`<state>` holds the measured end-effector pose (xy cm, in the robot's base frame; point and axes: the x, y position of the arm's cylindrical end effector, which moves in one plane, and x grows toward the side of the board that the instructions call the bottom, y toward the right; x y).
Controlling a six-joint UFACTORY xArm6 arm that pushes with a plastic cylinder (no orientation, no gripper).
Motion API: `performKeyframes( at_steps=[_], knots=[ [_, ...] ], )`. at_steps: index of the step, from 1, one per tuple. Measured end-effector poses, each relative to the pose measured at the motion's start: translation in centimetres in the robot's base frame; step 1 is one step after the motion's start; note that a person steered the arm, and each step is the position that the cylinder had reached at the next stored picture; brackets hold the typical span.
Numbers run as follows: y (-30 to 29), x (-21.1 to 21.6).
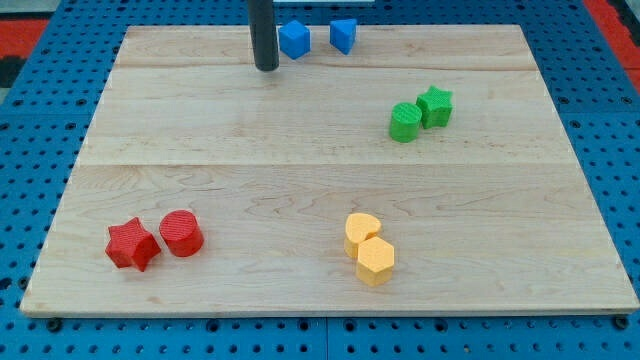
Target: Push the green circle closer to the blue cube
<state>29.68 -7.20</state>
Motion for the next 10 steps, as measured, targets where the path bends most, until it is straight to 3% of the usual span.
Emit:
performKeyframes(
  at_steps=[2,3,4,6,7,8,10],
  knots=[
    [11.0,13.2],
    [19.6,15.2],
    [23.7,12.4],
    [11.2,10.0],
    [10.4,7.0],
    [10.4,3.0],
    [18.2,2.5]
  ],
)
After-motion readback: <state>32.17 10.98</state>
